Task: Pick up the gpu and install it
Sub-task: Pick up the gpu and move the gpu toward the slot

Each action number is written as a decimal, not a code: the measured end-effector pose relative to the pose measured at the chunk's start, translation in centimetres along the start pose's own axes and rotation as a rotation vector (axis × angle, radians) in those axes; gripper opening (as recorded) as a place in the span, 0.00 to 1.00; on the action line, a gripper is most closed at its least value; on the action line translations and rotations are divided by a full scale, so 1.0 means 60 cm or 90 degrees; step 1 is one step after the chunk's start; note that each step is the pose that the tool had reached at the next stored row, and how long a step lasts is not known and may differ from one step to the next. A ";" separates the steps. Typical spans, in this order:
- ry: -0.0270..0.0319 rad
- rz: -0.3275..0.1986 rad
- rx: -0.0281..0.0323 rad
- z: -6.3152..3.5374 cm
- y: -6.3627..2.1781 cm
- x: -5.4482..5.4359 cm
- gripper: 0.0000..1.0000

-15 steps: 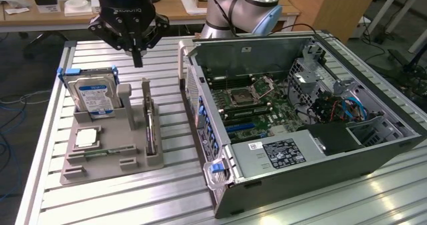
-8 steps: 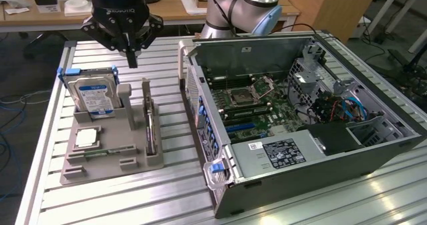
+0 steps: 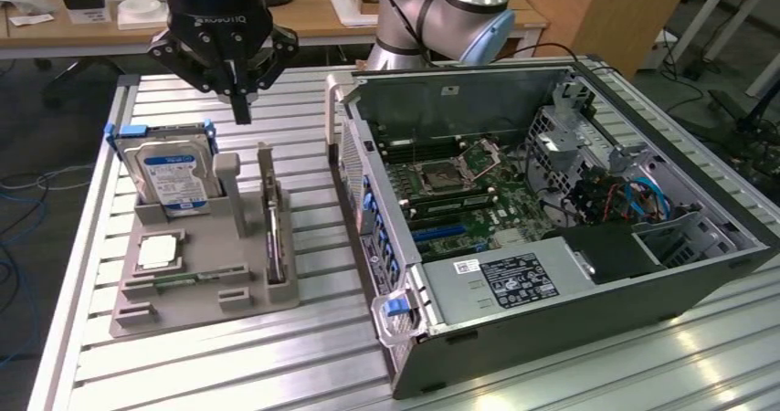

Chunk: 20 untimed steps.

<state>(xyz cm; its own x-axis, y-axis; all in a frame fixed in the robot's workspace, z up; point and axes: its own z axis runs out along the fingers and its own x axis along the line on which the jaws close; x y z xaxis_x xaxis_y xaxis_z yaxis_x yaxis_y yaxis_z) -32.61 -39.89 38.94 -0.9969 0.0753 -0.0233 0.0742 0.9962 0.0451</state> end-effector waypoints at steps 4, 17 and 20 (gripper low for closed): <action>0.0000 0.000 0.0000 0.000 0.000 0.000 0.17; 0.0008 -0.010 -0.0008 0.002 0.000 0.000 0.65; 0.0080 -0.028 -0.0009 0.010 -0.002 0.000 0.65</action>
<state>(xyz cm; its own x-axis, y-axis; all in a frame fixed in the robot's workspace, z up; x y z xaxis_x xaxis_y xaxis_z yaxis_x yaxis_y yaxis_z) -32.62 -40.00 38.35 -0.9994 0.0310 -0.0127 0.0304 0.9985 0.0456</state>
